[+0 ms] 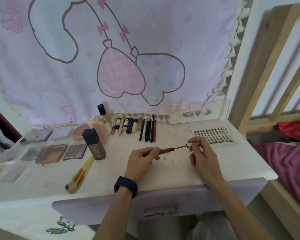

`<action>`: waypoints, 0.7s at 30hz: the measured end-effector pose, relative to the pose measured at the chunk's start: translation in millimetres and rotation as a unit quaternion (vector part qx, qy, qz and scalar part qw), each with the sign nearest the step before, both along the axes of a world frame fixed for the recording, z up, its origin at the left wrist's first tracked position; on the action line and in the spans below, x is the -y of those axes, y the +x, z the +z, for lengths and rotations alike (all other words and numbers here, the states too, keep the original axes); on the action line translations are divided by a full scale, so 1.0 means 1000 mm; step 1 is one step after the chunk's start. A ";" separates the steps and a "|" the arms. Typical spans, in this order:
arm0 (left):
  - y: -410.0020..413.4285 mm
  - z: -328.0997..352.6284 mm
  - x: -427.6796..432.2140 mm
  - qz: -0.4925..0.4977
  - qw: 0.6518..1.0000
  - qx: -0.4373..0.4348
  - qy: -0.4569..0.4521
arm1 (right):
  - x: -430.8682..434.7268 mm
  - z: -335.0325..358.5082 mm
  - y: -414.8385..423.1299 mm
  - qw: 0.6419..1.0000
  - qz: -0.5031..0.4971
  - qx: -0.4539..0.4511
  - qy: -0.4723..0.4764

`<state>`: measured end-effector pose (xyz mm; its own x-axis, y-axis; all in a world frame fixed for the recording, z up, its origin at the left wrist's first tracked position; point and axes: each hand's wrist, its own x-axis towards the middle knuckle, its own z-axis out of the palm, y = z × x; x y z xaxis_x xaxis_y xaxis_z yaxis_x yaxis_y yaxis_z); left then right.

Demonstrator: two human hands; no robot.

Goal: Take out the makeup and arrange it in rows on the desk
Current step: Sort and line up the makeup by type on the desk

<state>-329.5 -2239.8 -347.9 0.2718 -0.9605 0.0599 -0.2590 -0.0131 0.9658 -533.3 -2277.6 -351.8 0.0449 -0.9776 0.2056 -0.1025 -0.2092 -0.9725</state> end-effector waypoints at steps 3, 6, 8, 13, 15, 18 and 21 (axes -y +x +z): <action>0.000 0.002 -0.001 -0.005 1.000 -0.006 -0.004 | 0.000 -0.002 0.002 0.999 -0.027 0.007 -0.020; 0.001 0.002 -0.002 -0.005 1.000 -0.007 -0.002 | -0.001 -0.003 0.002 0.999 -0.042 0.018 -0.028; 0.000 0.002 -0.003 -0.005 1.000 -0.006 0.000 | -0.002 -0.004 0.002 0.998 -0.052 0.022 -0.038; 0.000 0.003 -0.004 0.008 1.000 -0.015 -0.003 | -0.002 -0.004 0.001 0.995 -0.077 0.042 -0.041; 0.001 0.003 -0.005 0.013 1.000 -0.015 -0.004 | -0.001 -0.004 0.000 0.996 -0.074 0.037 -0.044; 0.000 0.003 -0.005 0.018 1.000 -0.011 -0.003 | 0.000 -0.006 0.001 0.996 -0.072 0.021 -0.051; 0.000 0.003 -0.005 0.025 0.999 -0.019 -0.004 | 0.001 -0.007 0.001 0.995 -0.082 0.027 -0.052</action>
